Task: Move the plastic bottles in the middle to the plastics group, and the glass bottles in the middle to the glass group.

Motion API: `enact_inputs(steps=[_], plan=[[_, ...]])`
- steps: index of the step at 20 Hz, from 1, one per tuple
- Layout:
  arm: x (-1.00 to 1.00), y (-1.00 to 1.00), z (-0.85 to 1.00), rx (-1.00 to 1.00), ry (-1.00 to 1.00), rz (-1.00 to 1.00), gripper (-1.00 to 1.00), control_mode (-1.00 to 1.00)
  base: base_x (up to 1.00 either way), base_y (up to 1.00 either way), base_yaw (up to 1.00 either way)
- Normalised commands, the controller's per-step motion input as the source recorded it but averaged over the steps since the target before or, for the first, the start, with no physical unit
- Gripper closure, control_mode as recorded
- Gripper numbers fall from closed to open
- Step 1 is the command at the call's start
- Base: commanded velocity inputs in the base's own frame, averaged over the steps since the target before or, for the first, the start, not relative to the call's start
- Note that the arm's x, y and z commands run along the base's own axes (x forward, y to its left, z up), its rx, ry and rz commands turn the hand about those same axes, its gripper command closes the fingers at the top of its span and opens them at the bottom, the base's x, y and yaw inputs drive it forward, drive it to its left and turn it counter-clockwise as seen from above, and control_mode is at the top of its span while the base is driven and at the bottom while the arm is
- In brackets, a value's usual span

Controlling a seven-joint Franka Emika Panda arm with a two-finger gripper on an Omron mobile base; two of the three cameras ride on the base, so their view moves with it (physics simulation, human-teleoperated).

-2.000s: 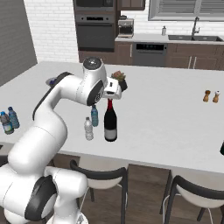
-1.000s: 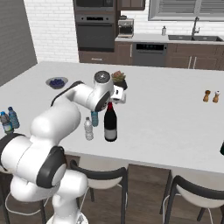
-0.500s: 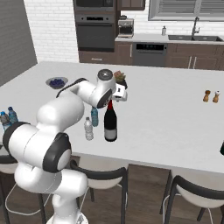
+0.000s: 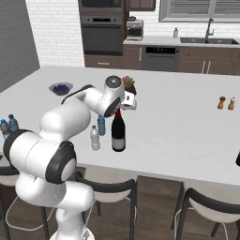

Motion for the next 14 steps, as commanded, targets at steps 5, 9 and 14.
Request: enact_inputs(steps=[5, 9, 14], plan=[[0.00, 0.00, 0.00, 0.00, 0.00, 0.00, 1.00, -1.00, 0.00, 0.00, 0.00], [-0.23, -0.02, 0.49, 0.00, -0.08, 0.00, 1.00, -1.00, 0.00, 0.00, 0.00], [-0.33, -0.45, 0.70, 0.00, 0.00, -0.08, 1.00, -1.00, 0.00, 0.00, 0.00]])
